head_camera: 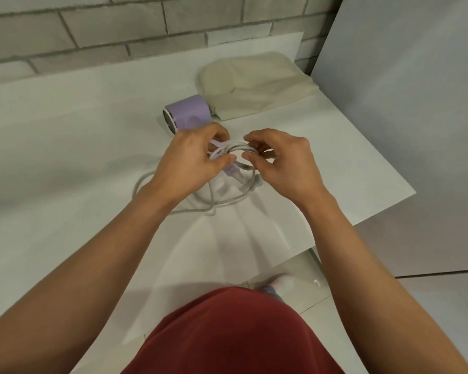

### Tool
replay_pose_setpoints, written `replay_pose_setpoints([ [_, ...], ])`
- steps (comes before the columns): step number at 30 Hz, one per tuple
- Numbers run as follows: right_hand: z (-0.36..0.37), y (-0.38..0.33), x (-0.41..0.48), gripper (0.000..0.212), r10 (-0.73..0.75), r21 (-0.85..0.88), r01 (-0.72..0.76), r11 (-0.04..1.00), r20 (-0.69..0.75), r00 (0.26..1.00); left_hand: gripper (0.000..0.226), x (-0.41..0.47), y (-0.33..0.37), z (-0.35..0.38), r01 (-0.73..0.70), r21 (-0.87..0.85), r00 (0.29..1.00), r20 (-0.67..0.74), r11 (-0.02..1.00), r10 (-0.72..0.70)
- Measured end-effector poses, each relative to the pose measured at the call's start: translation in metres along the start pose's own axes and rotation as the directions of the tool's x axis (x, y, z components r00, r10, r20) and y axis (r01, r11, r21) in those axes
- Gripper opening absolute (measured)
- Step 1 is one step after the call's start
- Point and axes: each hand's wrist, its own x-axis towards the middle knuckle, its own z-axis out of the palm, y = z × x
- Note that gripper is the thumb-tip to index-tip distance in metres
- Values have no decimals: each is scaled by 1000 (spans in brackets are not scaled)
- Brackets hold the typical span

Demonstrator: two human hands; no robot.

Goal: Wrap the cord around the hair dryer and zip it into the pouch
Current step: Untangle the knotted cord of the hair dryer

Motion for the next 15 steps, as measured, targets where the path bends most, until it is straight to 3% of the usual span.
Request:
replay_pose_setpoints([
  [3,0,4,0,21,-9,-29,9,1000,-2,1000,37,-9,-1,0,106,-77,994,17,991,-105],
  [7,-4,11,-3,22,-72,-46,72,996,9,997,7,-14,-5,-14,345,-343,931,245,874,-271],
  [15,-2,14,-6,20,-151,-38,152,988,40,988,20,10,-18,-42,354,-137,794,567,925,-220],
])
